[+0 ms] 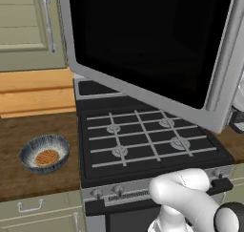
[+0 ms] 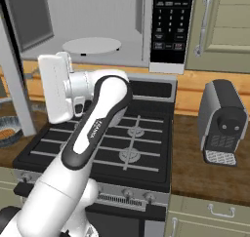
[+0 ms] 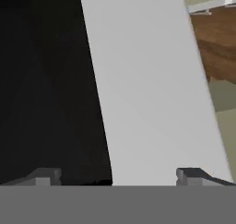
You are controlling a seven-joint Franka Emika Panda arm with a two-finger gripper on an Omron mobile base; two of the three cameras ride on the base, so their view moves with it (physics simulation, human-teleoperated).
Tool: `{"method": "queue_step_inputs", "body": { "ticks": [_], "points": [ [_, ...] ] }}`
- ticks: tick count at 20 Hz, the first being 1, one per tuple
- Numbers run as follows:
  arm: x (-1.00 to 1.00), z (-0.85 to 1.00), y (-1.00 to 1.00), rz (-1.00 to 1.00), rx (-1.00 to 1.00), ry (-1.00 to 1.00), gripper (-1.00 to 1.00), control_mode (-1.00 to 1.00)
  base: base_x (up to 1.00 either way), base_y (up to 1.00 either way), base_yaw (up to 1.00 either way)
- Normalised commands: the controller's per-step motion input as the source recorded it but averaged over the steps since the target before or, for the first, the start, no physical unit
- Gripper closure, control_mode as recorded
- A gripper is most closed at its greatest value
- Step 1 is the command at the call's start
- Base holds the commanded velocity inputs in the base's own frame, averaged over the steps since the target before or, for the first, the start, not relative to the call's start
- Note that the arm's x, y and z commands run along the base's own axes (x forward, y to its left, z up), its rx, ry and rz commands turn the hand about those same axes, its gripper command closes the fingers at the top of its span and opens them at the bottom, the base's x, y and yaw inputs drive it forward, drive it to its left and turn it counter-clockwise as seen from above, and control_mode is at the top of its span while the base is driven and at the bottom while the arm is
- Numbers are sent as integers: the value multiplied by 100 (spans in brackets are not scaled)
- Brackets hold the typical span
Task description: Open the microwave, place the bowl with waffle inside the microwave, then close the microwave door and turn it on.
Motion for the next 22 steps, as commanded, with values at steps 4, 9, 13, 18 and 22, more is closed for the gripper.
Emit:
{"method": "queue_step_inputs", "body": {
  "ticks": [4,9,13,18,22],
  "points": [
    [-40,30,87,0,0,-16,-100,-100,0,0,0],
    [-30,21,99,-4,0,-20,-100,-100,0,0,0],
    [-4,3,64,-7,0,-7,-100,-100,0,0,0],
    [-1,-21,-39,0,0,-2,-100,-100,0,0,0],
    [-4,-77,-75,-11,-10,-10,-100,-100,0,0,0]
  ]
}}
